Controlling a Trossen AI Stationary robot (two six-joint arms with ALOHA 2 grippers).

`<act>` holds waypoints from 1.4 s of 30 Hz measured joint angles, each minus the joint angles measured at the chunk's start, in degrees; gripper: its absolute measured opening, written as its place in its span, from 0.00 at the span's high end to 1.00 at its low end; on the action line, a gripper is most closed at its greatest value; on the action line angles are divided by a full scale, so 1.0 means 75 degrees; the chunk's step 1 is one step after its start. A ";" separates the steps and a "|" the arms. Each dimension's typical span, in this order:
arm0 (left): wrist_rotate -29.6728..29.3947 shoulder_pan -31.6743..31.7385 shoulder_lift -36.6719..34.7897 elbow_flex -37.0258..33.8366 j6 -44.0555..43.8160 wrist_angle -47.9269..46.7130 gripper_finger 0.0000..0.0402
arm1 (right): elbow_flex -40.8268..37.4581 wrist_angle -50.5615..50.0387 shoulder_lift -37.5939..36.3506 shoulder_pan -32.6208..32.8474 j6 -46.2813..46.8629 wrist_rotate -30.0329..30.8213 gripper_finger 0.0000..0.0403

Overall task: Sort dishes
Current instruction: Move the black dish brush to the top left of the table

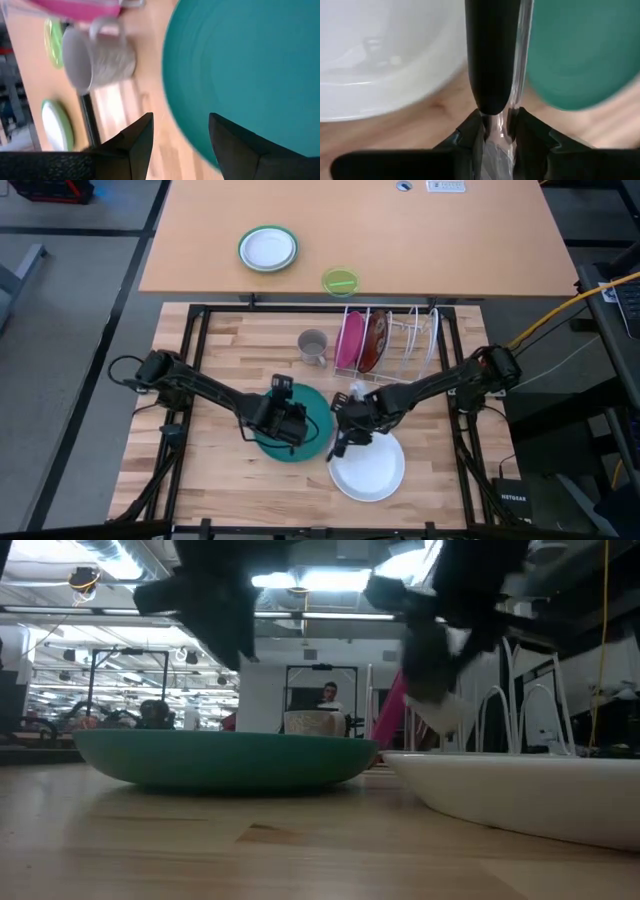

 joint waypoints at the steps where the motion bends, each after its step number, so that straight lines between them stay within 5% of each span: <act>1: 0.0004 0.0001 -0.0101 -0.0003 -0.0189 -0.0233 0.55 | 0.0138 0.0031 0.0000 -0.0071 -0.0004 0.0085 0.77; 8: 0.0028 -0.0009 -0.1067 -0.0003 -0.2003 -0.2027 0.55 | 0.0867 0.0863 -0.0009 -0.0876 -0.0014 0.0571 0.77; 14: 0.0068 -0.0011 -0.2217 -0.0012 -0.3893 -0.2992 0.55 | 0.1159 0.3014 -0.0003 -0.1912 -0.0733 0.0604 0.77; 27: -0.0413 -0.0038 -0.3823 -0.0012 -0.4858 -0.2654 0.55 | 0.1710 0.7704 0.1267 -0.3632 0.0440 -0.3200 0.77; 42: -0.0524 -0.0044 -0.3750 -0.0020 -0.4695 -0.2511 0.55 | 0.3894 0.7754 0.4292 -0.3670 0.1002 -0.3693 0.77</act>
